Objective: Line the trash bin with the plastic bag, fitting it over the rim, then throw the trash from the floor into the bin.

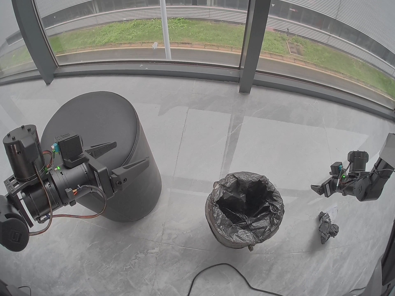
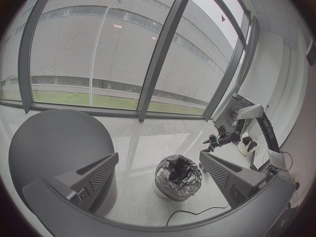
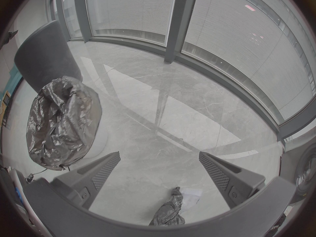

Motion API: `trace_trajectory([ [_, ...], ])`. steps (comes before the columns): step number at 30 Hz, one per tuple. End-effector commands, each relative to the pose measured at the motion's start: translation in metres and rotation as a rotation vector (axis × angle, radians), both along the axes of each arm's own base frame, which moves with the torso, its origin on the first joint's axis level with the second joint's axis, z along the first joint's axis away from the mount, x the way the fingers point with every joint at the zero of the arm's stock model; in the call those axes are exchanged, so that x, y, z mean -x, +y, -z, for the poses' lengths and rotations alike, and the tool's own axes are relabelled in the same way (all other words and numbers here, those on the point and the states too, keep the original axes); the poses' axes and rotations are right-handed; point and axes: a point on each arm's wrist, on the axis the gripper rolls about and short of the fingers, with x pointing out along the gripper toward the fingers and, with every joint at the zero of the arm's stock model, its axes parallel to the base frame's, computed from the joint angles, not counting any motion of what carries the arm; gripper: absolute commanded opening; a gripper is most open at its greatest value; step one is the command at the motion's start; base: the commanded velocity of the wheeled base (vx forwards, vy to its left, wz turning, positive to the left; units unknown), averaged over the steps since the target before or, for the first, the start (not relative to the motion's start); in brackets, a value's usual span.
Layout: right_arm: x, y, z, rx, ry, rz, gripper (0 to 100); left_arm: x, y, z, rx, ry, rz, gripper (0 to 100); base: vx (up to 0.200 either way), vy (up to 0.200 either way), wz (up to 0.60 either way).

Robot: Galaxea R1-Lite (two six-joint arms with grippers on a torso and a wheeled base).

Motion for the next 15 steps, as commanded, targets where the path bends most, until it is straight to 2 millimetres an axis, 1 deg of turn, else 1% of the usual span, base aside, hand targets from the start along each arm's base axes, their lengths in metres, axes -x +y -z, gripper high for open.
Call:
trace_trajectory([
  [1, 0.002, -0.004, 0.0, -0.001, 0.004, 0.01, 100, 0.001, -0.001, 0.002, -0.005, 0.009, 0.004, 100, 0.0, -0.2, 0.0],
  [8, 0.004, 0.0, 0.006, -0.005, 0.025, 0.001, 100, 0.007, -0.019, 0.008, -0.038, 0.013, 0.098, 100, 0.0, -0.2, 0.0],
  [11, 0.005, 0.0, 0.006, -0.005, 0.028, 0.001, 100, 0.008, -0.02, 0.008, -0.038, 0.013, 0.106, 100, 0.0, -0.2, 0.0],
  [12, 0.011, -0.002, 0.01, -0.009, 0.05, 0.01, 100, 0.012, -0.027, 0.009, -0.04, 0.016, 0.139, 100, 0.0, -0.2, 0.0],
  [13, 0.013, -0.002, 0.012, -0.009, 0.058, 0.011, 100, 0.013, -0.028, 0.008, -0.039, 0.013, 0.146, 100, 0.0, -0.2, 0.0],
  [15, 0.016, -0.002, 0.015, -0.014, 0.073, 0.013, 100, 0.014, -0.029, 0.008, -0.04, 0.012, 0.15, 100, 0.0, 0.0, 0.0],
])
